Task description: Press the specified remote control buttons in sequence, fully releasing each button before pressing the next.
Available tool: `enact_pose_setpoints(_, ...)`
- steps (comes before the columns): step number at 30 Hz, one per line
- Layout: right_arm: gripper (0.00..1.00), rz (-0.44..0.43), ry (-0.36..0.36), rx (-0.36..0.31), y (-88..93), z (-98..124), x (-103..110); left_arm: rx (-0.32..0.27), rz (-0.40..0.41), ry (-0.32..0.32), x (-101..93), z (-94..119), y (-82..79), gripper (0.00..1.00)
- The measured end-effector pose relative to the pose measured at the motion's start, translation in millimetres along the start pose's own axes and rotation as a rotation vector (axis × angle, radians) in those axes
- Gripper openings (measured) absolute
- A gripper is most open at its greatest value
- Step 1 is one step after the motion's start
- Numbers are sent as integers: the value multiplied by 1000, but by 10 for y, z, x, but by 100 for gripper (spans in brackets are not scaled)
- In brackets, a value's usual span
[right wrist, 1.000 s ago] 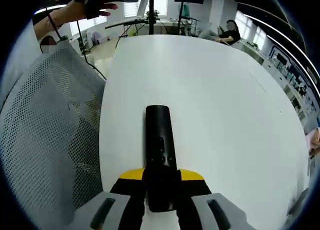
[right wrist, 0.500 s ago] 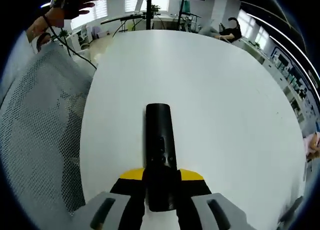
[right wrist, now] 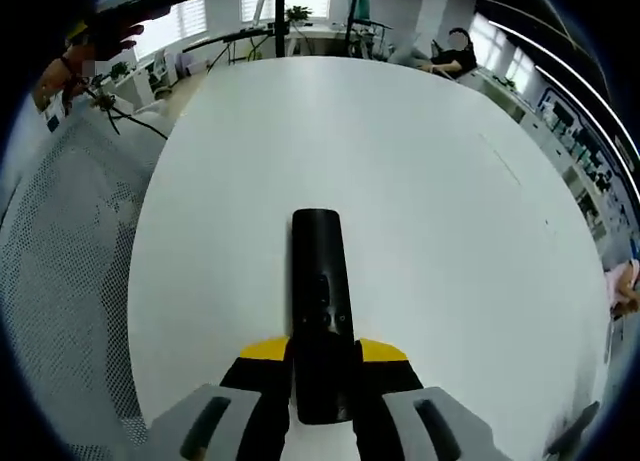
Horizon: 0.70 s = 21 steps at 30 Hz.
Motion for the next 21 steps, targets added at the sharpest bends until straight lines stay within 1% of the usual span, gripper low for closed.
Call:
enact_pose_setpoints(3, 20, 2, 2, 18, 19, -19, -80, -8, 10, -4, -3, 7, -4, 98)
enact_pose_setpoints(8, 20, 27, 8, 45, 7, -25, -242, 0, 0, -14, 7, 45, 4, 98)
enact_pose_setpoints(14, 20, 47, 14, 81, -29, -41, -544, -14, 13, -19, 15, 108, -36, 97)
enact_pose_setpoints(18, 20, 71, 11, 104, -63, -51, -691, -12, 12, -22, 11, 125, -49, 97)
enact_pose_setpoints(21, 20, 72, 9, 112, -77, -72, -799, -10, 16, -24, 11, 130, -47, 97)
Point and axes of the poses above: the point that each gripper's makers call its tool centre point, and the gripper's own axes: z roughly backward along the fingers, x roughly to its left, y roughly out of its underside, the point moved 6 cm from there along z, roughly backward along the fingers, and after that the axes turned 5 degrees about z, right-handed, at the moved point
